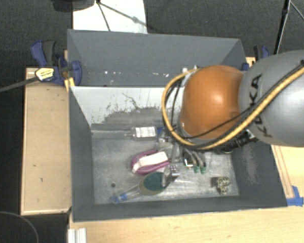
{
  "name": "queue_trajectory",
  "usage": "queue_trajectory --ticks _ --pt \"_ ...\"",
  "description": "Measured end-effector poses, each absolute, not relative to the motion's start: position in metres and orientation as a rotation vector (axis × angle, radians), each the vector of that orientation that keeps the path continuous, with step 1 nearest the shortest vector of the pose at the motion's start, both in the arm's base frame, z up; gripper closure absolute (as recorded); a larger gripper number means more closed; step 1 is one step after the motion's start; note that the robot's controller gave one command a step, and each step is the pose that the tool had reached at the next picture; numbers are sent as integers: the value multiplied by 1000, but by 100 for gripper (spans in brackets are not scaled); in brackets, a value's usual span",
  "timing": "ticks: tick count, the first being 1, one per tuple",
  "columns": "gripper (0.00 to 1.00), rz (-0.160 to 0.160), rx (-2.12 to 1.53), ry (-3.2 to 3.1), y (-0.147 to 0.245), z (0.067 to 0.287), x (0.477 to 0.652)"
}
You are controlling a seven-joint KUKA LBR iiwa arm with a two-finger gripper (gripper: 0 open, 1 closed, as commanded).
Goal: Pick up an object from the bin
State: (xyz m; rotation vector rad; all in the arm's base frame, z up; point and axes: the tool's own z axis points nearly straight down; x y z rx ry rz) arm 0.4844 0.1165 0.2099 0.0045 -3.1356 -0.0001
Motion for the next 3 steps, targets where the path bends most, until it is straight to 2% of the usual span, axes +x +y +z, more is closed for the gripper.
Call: queue_trajectory --ticks 1,2,3 --pt "0 -3 276 -3144 105 93 484" --pt "100 -5 266 -3150 105 94 485" --pt "100 -2 293 -3136 115 176 496"
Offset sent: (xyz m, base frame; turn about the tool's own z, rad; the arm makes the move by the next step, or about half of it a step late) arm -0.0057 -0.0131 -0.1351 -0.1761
